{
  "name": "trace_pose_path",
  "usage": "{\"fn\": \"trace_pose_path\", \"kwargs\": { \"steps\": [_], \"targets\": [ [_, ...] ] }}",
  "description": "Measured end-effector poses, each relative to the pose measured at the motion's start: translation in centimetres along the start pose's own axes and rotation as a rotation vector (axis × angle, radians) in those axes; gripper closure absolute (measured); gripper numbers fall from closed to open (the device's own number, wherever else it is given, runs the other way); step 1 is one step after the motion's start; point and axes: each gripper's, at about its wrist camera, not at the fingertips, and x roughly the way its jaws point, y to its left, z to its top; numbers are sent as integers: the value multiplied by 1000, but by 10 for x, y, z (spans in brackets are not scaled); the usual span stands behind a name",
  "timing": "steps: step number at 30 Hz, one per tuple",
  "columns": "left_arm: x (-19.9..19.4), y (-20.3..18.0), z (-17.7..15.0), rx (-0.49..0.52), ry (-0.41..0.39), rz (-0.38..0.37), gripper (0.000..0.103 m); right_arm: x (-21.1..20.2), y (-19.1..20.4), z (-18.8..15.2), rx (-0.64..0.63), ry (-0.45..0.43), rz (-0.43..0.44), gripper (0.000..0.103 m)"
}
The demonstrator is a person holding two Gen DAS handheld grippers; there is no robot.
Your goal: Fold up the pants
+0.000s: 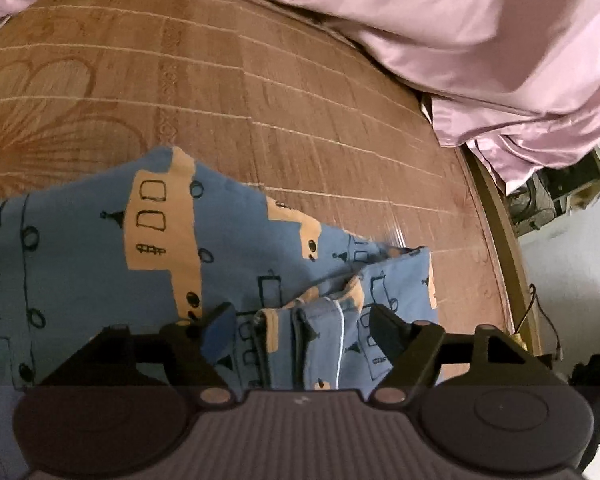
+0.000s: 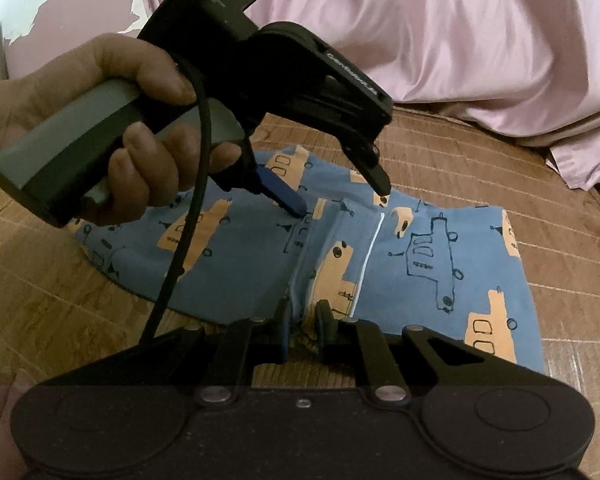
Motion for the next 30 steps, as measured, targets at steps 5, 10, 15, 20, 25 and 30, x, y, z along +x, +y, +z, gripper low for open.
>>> {"fn": "trace_pose_path", "kwargs": {
  "steps": [5, 10, 15, 20, 25, 30],
  "targets": [
    [4, -13, -4, 98, 9, 79, 79, 1, 1, -2, -20, 0, 1, 89],
    [-3, -16, -8, 96, -18, 67, 82, -3, 1, -4, -28, -19, -12, 89],
    [-23, -20, 2, 106, -24, 46, 82, -18, 6, 5, -32, -76, -13, 89],
    [-50, -17, 9, 157, -28, 62, 82, -26, 22, 21, -45, -99, 40, 89],
    [-68, 18, 3, 156, -19, 105, 82, -18, 49, 28, -102, -73, 127, 89],
    [-63, 58, -9, 108, 3, 154, 75, 5, 71, 23, -172, 11, 191, 84]
  ]
}}
